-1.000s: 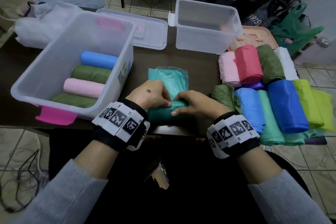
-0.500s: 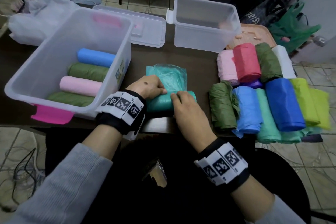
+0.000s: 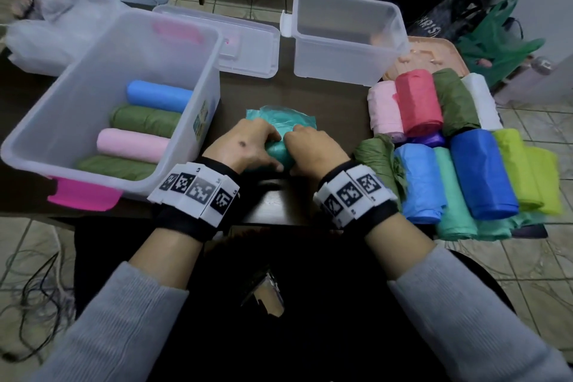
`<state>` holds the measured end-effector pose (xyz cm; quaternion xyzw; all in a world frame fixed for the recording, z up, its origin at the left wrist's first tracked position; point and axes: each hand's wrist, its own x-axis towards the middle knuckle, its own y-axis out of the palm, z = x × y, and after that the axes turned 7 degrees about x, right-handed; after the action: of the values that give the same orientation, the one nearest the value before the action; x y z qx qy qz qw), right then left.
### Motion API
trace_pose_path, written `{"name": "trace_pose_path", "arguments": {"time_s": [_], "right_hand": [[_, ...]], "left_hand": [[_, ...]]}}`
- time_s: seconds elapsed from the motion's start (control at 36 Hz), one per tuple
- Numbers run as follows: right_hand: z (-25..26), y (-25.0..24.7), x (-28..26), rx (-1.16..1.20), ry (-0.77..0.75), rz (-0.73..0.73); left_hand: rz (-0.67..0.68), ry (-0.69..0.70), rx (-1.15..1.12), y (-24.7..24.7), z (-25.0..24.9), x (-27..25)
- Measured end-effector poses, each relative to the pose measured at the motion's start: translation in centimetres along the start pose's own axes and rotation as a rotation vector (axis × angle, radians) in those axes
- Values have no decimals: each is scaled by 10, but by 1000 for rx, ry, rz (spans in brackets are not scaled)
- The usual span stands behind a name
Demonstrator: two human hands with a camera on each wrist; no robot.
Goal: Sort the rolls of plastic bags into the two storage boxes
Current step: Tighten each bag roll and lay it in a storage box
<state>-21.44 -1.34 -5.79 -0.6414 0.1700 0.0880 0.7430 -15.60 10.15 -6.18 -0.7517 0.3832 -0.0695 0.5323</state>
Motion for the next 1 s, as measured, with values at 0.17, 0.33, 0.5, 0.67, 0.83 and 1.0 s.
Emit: {"name": "trace_pose_path", "arguments": {"time_s": [0.17,0.33,0.5,0.67,0.83,1.0], "right_hand": [[-10,-7,1,206,35,73],[-11,6,-23,284,40,61],[-5,25,-43,39,-33,-185],[-15,18,-35,245,-20,-87],[-32,4,-13,361,-30,59],[-46,-8,3,470,-7,187]], "left_hand": [[40,-16,-17,-5,1,4],[212,-5,22,-4,1,7],[306,17,31,0,1,7],[225,-26,-17,-2,0,6],[29,-25,-148,1,0,0],[38,-19,-202,3,2,2]]}}
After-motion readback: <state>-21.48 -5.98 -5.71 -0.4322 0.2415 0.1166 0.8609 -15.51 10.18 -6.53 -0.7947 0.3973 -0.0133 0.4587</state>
